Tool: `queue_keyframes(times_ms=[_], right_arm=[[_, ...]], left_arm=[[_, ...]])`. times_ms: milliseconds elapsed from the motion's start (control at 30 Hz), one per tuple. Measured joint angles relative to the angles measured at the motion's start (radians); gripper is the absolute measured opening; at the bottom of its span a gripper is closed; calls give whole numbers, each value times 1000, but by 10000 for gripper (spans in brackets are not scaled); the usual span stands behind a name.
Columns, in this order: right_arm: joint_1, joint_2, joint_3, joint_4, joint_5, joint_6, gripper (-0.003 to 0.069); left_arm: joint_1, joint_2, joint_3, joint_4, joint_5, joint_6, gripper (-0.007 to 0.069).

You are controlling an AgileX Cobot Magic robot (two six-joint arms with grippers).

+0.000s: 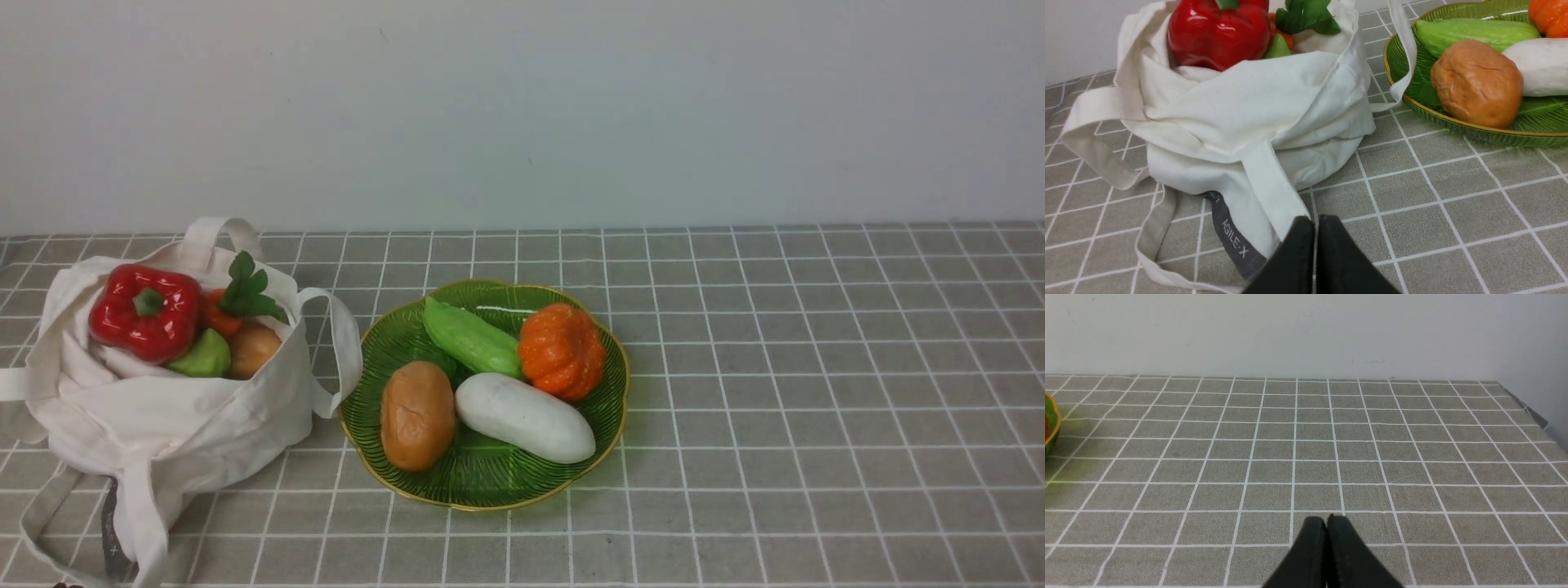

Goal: Take vegetables from bag on grey coffee tablecloth place on plate.

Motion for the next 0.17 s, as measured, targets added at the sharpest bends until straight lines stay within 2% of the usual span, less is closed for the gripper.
queue_keyframes(times_ms=[167], right_arm=[[0, 0, 0, 0, 0, 0, -13]], left_arm=[[0, 0, 0, 0, 0, 0, -5]])
